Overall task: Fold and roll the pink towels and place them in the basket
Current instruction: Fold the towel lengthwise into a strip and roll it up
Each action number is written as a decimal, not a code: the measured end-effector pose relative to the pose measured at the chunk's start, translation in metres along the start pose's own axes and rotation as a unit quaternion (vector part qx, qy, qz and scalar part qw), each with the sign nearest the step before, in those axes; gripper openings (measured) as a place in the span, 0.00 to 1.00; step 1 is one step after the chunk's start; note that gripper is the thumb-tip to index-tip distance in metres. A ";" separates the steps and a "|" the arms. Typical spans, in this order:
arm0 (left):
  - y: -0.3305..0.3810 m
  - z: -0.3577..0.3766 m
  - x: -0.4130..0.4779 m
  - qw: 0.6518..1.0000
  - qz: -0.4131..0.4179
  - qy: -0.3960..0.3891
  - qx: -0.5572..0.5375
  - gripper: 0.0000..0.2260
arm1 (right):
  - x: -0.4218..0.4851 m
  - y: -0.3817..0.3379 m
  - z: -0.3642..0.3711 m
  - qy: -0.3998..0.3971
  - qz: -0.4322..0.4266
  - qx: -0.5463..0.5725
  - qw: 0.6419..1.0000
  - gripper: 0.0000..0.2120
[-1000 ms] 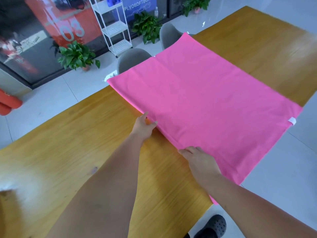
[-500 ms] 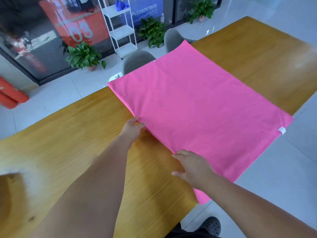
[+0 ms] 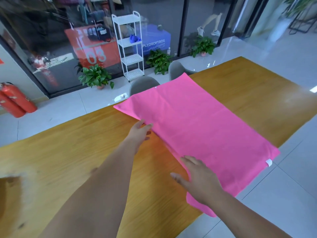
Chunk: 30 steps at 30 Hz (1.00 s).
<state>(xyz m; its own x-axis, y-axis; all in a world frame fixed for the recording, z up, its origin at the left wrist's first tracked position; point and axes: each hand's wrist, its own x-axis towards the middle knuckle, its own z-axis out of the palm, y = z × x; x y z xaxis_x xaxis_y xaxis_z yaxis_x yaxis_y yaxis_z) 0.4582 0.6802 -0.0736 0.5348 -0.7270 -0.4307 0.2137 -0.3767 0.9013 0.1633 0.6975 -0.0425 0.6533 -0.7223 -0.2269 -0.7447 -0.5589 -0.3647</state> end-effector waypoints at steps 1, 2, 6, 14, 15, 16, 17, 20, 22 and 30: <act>0.004 0.007 0.001 1.000 0.001 0.002 -0.012 0.33 | 0.001 0.003 -0.005 0.007 0.005 0.004 1.000 0.44; 0.009 0.013 0.002 1.000 0.001 0.002 -0.021 0.33 | 0.002 0.007 -0.010 0.014 0.010 0.008 1.000 0.44; 0.025 0.042 0.006 1.000 0.010 -0.005 -0.023 0.36 | 0.008 0.024 -0.025 0.037 0.022 0.026 0.999 0.46; 0.062 0.113 0.016 0.998 0.047 -0.003 -0.034 0.35 | 0.034 0.090 -0.063 0.077 0.023 0.064 0.995 0.47; 0.068 0.125 0.018 0.998 0.046 -0.002 -0.043 0.35 | 0.038 0.101 -0.067 0.079 0.020 0.075 0.994 0.47; 0.073 0.137 0.020 0.997 0.042 0.000 -0.058 0.34 | 0.043 0.112 -0.072 0.080 0.014 0.086 0.993 0.47; 0.079 0.149 0.021 0.996 0.037 0.003 -0.078 0.33 | 0.047 0.123 -0.078 0.079 0.005 0.095 0.992 0.46; 0.091 0.185 0.028 0.992 0.022 0.014 -0.124 0.29 | 0.061 0.157 -0.097 0.068 -0.024 0.100 0.992 0.45; 0.098 0.205 0.033 0.991 0.014 0.024 -0.134 0.27 | 0.069 0.180 -0.108 0.061 -0.039 0.100 0.992 0.44; 0.118 0.305 0.068 0.991 0.016 0.060 -0.121 0.34 | 0.109 0.290 -0.135 0.021 -0.077 0.163 0.984 0.40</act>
<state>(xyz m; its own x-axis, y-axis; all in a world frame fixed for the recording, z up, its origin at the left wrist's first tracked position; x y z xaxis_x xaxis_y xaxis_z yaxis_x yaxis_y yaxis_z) 0.2702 0.4114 -0.0102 0.6342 -0.6575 -0.4067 0.3771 -0.1961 0.9052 0.0007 0.4014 -0.0506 0.7432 -0.6597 -0.1119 -0.5504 -0.5077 -0.6627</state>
